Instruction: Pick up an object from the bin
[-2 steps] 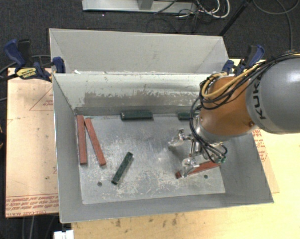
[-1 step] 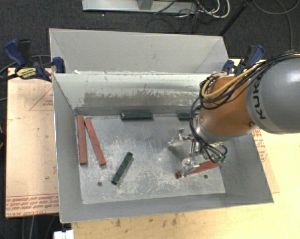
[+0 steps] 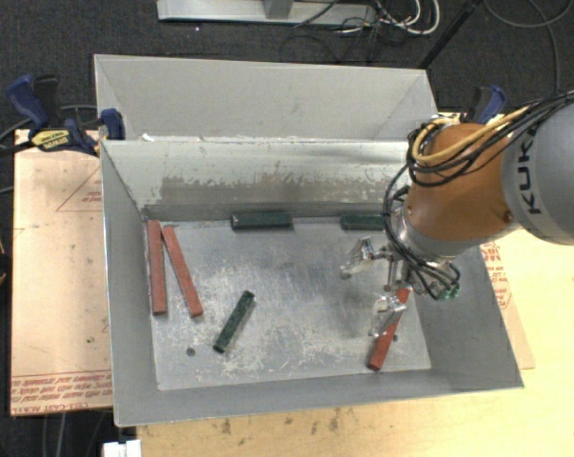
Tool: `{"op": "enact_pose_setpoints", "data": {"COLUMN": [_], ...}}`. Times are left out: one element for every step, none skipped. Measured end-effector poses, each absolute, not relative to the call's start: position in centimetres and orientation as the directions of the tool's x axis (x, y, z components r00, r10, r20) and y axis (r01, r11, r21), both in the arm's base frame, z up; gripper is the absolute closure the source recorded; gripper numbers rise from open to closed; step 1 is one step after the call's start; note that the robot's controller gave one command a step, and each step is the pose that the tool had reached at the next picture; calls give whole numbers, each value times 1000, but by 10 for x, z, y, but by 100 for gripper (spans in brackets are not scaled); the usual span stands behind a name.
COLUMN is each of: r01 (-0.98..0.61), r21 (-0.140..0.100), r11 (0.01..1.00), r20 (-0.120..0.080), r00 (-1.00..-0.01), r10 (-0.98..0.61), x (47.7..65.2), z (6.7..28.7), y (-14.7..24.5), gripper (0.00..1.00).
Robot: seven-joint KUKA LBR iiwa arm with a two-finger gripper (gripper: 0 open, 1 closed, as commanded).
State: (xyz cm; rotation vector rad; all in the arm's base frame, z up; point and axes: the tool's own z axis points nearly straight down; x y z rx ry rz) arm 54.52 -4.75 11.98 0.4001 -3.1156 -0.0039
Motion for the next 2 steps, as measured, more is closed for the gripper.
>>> {"op": "enact_pose_setpoints", "data": {"r01": [-322, -350], "r21": [-5, 0], "r11": [947, 937], "r20": [-12, -8], "r00": [-947, -937], "r10": [-322, -350], "x": [537, 517], "z": [134, 78], "y": [-48, -118], "gripper": [0, 100]}}
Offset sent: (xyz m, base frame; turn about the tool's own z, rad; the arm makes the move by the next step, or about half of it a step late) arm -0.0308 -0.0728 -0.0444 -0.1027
